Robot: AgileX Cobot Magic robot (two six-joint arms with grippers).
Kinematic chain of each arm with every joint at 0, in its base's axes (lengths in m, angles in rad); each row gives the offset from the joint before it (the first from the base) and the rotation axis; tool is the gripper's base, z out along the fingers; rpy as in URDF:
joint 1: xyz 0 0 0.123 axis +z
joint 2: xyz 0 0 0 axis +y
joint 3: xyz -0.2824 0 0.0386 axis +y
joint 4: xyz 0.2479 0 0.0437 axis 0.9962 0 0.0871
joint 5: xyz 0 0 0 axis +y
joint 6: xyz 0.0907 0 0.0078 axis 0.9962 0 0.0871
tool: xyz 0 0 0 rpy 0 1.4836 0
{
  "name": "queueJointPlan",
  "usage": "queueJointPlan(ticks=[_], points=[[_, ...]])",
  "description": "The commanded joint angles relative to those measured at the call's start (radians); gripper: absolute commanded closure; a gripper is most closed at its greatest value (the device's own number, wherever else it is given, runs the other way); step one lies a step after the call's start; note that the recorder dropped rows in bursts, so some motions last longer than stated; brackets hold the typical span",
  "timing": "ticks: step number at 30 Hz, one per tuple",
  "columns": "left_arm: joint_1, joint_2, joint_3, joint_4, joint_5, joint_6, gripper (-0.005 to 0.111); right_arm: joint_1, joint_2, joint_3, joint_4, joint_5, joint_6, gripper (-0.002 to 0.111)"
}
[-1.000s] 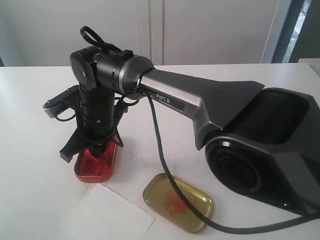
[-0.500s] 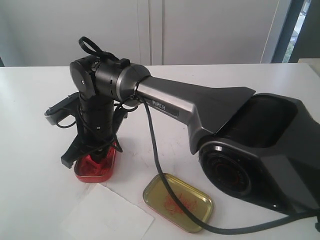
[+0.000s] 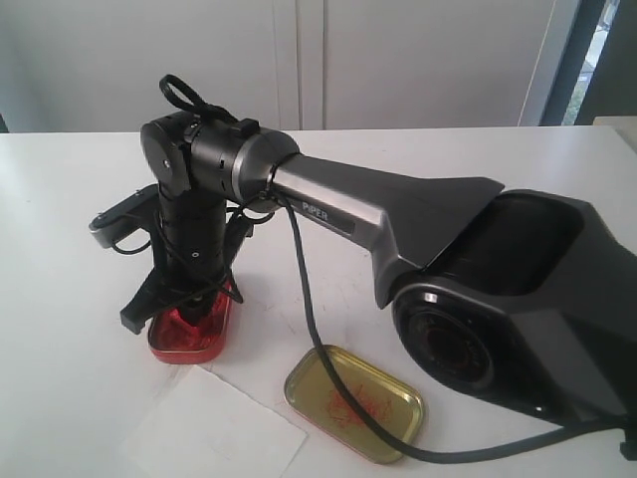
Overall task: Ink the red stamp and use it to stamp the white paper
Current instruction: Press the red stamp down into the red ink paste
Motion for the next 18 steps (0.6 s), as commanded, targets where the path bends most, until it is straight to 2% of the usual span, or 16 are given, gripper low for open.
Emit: queueJointPlan(ticks=[1, 18], points=[[0.002, -0.004, 0.009, 0.000, 0.004, -0.001, 0.107, 0.002, 0.070, 0.021, 0.012, -0.001, 0.005, 0.108], [0.002, -0.004, 0.009, 0.000, 0.004, -0.001, 0.107, 0.002, 0.073, 0.066, -0.006, -0.001, 0.005, 0.108]])
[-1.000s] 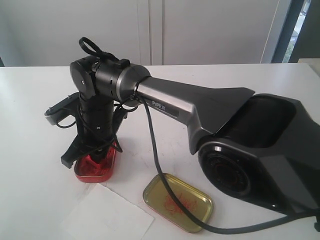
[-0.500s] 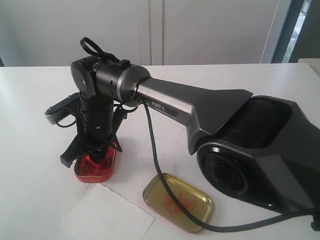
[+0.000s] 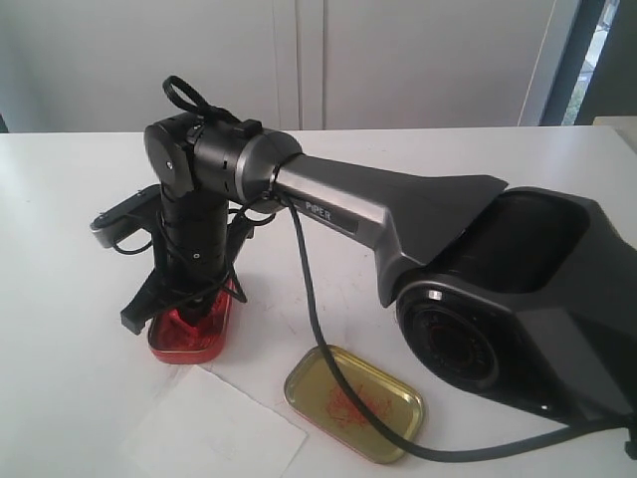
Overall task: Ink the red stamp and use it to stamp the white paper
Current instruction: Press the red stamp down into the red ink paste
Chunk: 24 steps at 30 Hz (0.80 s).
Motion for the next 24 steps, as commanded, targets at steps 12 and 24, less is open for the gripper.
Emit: queueJointPlan(ticks=[12, 24], points=[[0.002, -0.004, 0.009, 0.000, 0.004, -0.001, 0.107, 0.002, -0.041, 0.038, -0.092, 0.007, 0.025, 0.108], [0.002, -0.004, 0.009, 0.000, 0.004, -0.001, 0.107, 0.002, -0.079, 0.012, -0.116, 0.007, 0.047, 0.108]])
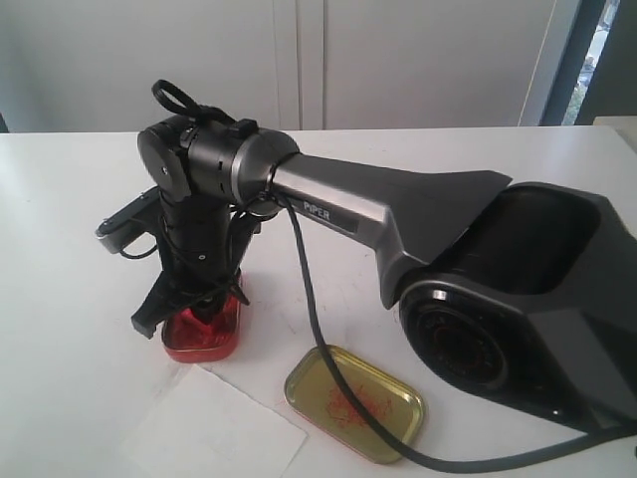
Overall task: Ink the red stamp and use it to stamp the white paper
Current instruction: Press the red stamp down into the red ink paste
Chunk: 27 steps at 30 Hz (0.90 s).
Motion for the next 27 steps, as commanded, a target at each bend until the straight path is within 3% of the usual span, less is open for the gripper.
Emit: queueJointPlan(ticks=[1, 27], points=[[0.002, -0.004, 0.009, 0.000, 0.004, -0.001, 0.107, -0.002, -0.020, -0.022, -0.024, 0.011, 0.025, 0.108], [0.002, -0.004, 0.009, 0.000, 0.004, -0.001, 0.107, -0.002, -0.020, -0.091, -0.024, 0.011, 0.031, 0.108]])
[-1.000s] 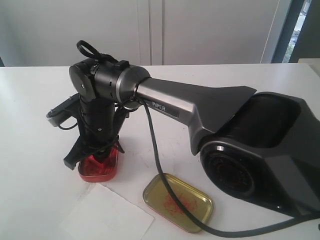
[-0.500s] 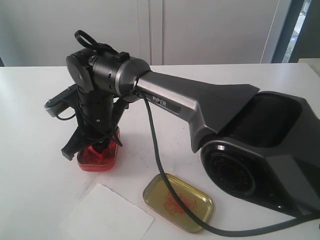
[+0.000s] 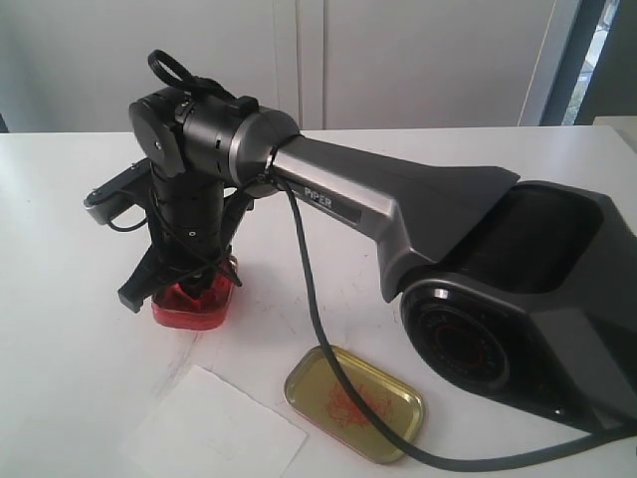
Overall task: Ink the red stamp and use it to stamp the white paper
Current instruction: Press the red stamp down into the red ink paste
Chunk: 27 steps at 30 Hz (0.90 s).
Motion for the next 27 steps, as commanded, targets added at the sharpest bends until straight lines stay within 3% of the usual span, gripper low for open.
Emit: queueJointPlan(ticks=[1, 27], points=[[0.002, -0.004, 0.009, 0.000, 0.004, -0.001, 0.107, -0.002, -0.016, -0.008, -0.012, -0.002, 0.009, 0.108], [0.002, -0.004, 0.009, 0.000, 0.004, -0.001, 0.107, -0.002, -0.033, -0.008, 0.012, -0.002, 0.017, 0.108]])
